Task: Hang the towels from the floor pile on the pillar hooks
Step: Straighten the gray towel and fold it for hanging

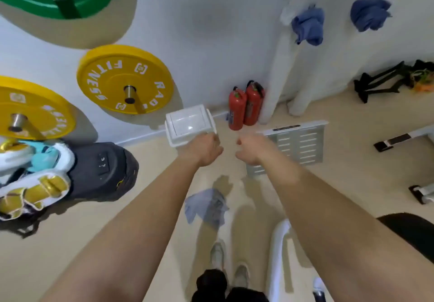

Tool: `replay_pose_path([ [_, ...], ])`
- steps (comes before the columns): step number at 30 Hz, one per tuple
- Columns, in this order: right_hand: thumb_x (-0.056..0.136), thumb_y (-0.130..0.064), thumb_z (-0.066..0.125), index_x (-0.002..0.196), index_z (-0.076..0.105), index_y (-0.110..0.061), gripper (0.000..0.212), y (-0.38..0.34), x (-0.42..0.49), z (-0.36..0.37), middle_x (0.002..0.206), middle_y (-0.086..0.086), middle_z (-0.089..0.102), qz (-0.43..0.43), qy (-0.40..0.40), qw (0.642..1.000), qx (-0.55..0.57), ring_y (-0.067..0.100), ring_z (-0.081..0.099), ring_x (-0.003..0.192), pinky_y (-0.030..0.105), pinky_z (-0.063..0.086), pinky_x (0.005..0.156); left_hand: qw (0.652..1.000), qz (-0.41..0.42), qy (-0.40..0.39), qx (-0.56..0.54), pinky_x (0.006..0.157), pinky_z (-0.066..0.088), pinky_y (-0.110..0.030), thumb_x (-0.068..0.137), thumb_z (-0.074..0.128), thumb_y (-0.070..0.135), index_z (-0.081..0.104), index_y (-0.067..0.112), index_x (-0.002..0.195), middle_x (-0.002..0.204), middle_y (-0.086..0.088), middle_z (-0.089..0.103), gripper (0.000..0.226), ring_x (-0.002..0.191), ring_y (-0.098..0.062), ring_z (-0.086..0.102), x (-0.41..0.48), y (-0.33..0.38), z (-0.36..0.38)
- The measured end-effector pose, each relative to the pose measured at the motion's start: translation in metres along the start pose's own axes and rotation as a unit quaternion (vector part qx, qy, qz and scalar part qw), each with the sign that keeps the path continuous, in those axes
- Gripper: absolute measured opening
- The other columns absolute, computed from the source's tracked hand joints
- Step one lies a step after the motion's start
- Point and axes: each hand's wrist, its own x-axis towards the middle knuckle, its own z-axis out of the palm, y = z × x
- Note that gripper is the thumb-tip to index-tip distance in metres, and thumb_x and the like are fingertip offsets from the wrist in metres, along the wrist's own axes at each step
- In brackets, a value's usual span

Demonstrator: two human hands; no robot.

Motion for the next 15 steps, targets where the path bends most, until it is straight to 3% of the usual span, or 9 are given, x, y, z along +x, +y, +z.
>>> replay_pose_path([
  [5,0.094,-0.034,0.056,0.138,0.05,-0.021,0.046,0.003,0.013,0.137,0.14,0.009,0.048,0.003,-0.081,0.996,0.039,0.031,0.049,0.126,0.044,0.045,0.103,0.992,-0.096,-0.053,-0.061,0.105,0.043,-0.039,0.097,0.055,0.037,0.048,0.01,0.141,0.141,-0.012,0.053,0.052,0.127,-0.03,0.051,-0.014,-0.082,0.118],
  [9,0.095,-0.027,0.052,0.139,0.052,-0.019,0.044,0.015,0.031,0.261,0.137,0.012,0.053,0.038,-0.133,0.988,0.067,0.034,0.054,0.121,0.042,0.048,0.098,0.983,-0.137,-0.114,-0.052,0.096,0.043,-0.035,0.097,0.055,0.033,0.05,0.008,0.135,0.136,-0.015,0.053,0.045,0.122,-0.031,0.053,-0.021,-0.164,0.224],
  [15,0.098,-0.022,0.048,0.132,0.053,-0.02,0.035,0.028,0.097,0.458,0.129,0.007,0.058,0.067,-0.16,0.978,0.114,0.032,0.058,0.109,0.041,0.051,0.088,0.972,-0.148,-0.171,-0.061,0.104,0.043,-0.039,0.099,0.054,0.035,0.04,0.009,0.146,0.145,-0.012,0.047,0.056,0.13,-0.03,0.049,0.016,-0.266,0.396],
])
